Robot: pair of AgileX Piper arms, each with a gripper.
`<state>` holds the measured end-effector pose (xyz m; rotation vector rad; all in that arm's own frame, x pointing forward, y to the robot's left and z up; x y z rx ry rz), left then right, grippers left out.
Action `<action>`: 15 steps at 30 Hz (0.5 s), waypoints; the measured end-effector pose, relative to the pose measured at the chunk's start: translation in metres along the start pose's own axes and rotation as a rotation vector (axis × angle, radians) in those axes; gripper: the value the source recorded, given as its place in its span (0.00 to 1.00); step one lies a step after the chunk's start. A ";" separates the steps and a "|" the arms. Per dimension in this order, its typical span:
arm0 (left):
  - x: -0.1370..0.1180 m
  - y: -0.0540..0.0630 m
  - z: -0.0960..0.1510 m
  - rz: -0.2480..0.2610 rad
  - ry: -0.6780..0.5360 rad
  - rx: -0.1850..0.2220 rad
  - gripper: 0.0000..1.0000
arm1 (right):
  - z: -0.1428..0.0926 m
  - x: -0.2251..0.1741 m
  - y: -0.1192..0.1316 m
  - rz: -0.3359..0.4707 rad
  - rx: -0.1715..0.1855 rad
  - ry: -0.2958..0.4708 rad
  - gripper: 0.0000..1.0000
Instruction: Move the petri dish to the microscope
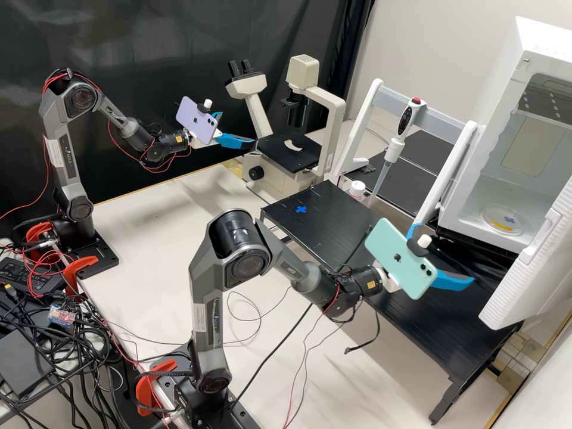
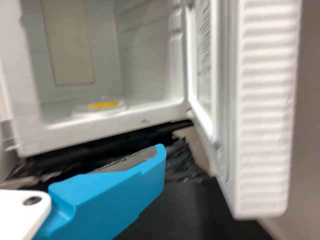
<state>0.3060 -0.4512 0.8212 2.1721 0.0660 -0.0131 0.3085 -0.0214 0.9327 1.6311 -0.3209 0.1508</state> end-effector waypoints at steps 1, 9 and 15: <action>0.000 0.000 0.000 0.000 0.000 0.000 1.00 | 0.000 0.003 0.001 0.002 -0.001 0.001 1.00; 0.000 0.000 0.000 0.000 0.000 0.000 1.00 | 0.001 0.054 0.013 0.032 0.014 -0.034 1.00; 0.000 0.000 0.000 0.000 0.000 0.000 1.00 | 0.000 0.084 0.018 0.045 0.007 -0.059 1.00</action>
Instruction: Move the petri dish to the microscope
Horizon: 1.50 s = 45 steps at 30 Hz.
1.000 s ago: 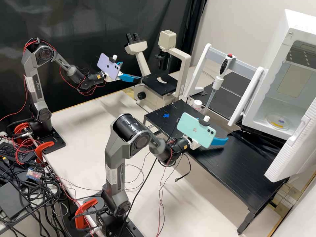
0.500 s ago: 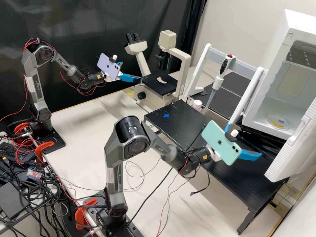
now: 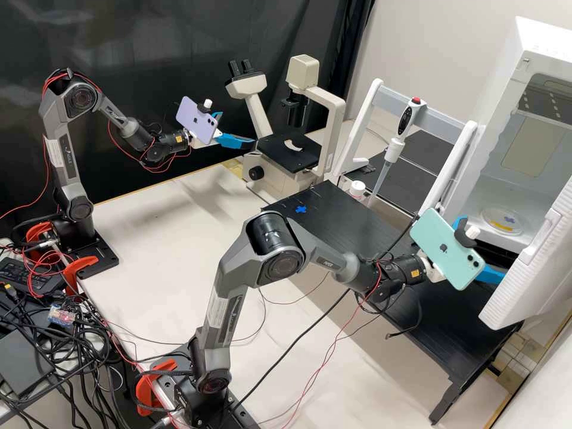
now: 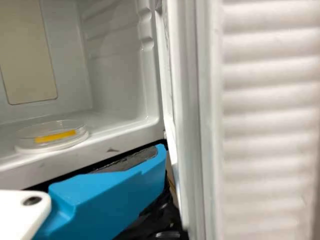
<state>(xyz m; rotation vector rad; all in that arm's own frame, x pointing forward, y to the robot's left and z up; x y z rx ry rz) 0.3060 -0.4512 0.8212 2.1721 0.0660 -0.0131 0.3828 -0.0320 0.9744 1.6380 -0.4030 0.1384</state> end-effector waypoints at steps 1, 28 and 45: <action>0.000 0.000 0.000 0.000 0.000 0.000 1.00 | -0.001 0.004 0.000 0.001 -0.004 -0.002 1.00; 0.000 0.000 0.000 0.000 0.000 0.000 1.00 | -0.022 0.093 -0.034 -0.088 -0.063 0.029 1.00; 0.000 0.000 0.000 0.000 0.000 0.000 1.00 | -0.014 0.114 -0.052 -0.121 -0.137 0.027 0.00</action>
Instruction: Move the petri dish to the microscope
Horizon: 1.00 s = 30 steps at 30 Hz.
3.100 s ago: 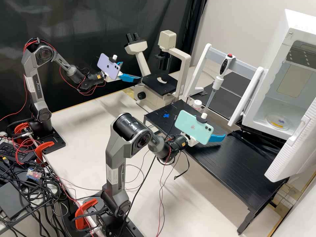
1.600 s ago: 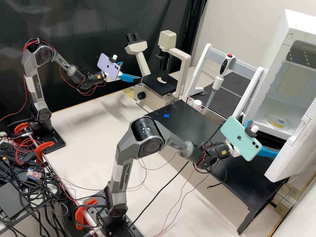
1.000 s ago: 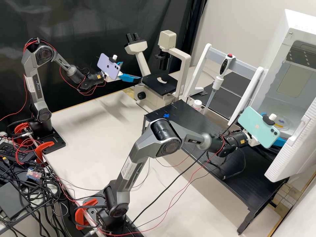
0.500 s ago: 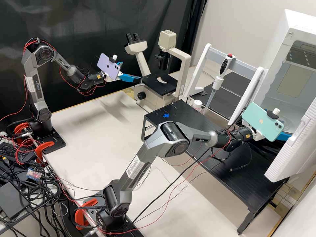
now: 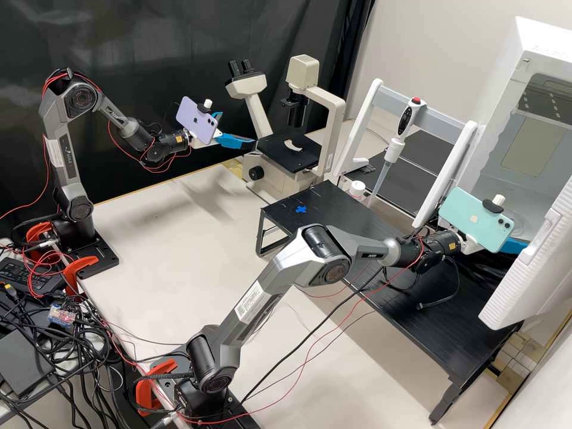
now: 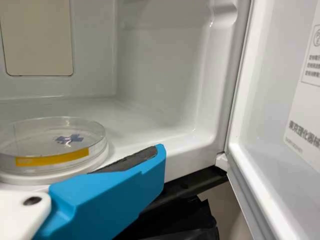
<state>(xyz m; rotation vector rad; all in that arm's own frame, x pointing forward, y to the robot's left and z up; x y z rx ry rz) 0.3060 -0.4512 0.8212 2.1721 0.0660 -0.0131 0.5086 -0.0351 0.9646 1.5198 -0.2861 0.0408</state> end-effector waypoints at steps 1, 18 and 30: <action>0.000 0.000 0.000 0.000 0.000 0.000 1.00 | 0.000 0.000 0.000 0.000 -0.002 0.000 0.00; 0.000 0.000 0.000 0.000 0.000 0.000 1.00 | 0.001 0.001 -0.001 0.002 -0.027 -0.002 0.00; 0.000 0.000 0.000 0.000 0.000 0.000 1.00 | 0.001 0.001 -0.001 0.006 -0.041 0.004 0.00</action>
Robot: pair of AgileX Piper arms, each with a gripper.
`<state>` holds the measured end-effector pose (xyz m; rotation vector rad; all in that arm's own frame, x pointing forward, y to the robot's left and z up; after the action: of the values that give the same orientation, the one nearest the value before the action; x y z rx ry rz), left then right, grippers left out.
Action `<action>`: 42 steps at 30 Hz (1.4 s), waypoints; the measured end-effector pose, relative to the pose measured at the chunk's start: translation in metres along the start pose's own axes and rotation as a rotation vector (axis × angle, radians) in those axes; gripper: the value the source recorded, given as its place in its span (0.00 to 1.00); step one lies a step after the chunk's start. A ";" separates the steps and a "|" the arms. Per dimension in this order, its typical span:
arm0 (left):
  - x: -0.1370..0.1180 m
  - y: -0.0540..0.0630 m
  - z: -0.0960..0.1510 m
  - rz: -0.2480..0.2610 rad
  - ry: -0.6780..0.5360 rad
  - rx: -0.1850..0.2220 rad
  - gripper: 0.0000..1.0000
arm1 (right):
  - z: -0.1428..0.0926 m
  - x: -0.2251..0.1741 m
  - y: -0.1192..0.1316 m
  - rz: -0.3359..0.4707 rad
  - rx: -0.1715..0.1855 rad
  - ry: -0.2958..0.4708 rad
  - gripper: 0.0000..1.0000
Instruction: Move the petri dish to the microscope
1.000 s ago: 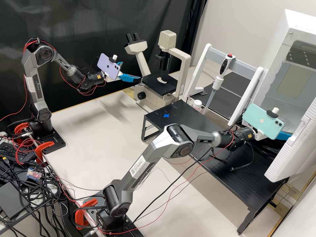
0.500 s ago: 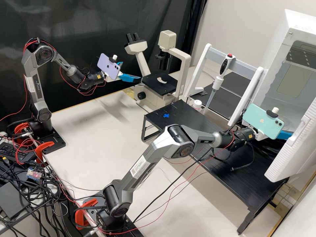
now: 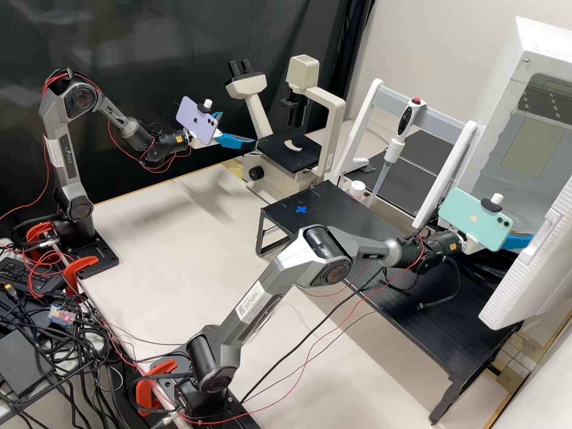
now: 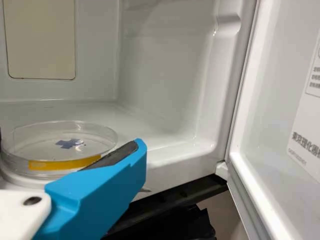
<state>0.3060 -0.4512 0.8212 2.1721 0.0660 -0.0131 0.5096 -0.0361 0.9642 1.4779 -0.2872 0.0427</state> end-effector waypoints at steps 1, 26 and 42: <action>0.000 0.000 0.000 0.000 0.000 0.000 1.00 | 0.000 0.000 0.000 0.000 0.000 0.000 0.00; 0.000 0.000 0.000 0.000 0.000 0.000 1.00 | 0.001 0.000 -0.001 -0.052 0.053 0.028 0.00; 0.000 0.000 0.000 0.000 0.000 0.000 1.00 | 0.026 -0.047 0.024 0.017 0.073 0.039 0.00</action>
<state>0.3060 -0.4512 0.8212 2.1721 0.0660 -0.0131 0.4549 -0.0526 0.9788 1.5451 -0.2690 0.0961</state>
